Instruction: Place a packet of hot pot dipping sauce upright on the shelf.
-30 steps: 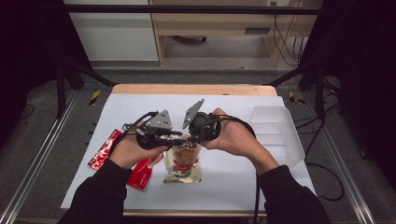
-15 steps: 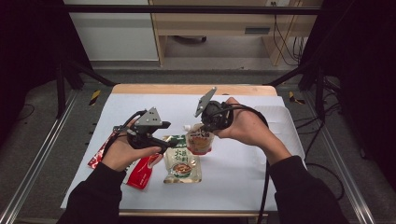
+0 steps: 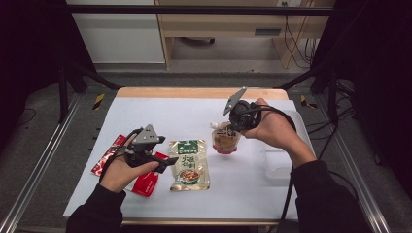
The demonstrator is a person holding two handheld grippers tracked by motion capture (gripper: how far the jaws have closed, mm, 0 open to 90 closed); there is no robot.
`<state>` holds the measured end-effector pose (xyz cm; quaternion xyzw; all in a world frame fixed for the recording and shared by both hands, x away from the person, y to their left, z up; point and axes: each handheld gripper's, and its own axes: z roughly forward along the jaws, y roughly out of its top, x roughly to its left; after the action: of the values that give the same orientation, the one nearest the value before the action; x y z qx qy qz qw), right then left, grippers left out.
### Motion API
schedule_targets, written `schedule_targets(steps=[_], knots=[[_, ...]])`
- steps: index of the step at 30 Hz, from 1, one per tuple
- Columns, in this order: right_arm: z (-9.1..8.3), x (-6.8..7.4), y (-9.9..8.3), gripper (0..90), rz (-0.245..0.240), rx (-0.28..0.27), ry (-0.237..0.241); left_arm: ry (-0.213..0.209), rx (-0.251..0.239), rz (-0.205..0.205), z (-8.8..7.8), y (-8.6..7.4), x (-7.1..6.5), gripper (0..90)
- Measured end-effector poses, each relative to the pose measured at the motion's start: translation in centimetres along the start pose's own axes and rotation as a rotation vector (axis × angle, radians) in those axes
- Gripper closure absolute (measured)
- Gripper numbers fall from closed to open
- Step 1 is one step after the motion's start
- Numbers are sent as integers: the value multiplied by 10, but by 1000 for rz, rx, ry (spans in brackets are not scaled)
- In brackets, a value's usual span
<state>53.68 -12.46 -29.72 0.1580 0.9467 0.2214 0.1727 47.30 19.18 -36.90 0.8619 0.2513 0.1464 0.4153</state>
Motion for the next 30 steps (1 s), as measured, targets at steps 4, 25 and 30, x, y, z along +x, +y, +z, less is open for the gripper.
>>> schedule_targets(steps=[4, 25, 30], knots=[[-4, -5, -5, 878, 14, -12, -5, 16, -5, -12, -2, -8, 1, 130], [-54, -37, -25, 878, 44, -65, -108, 123, -23, -71, -11, -53, 18, 121], [-66, -46, -32, 878, 57, -74, -134, 149, -17, -87, -17, -62, 19, 121]])
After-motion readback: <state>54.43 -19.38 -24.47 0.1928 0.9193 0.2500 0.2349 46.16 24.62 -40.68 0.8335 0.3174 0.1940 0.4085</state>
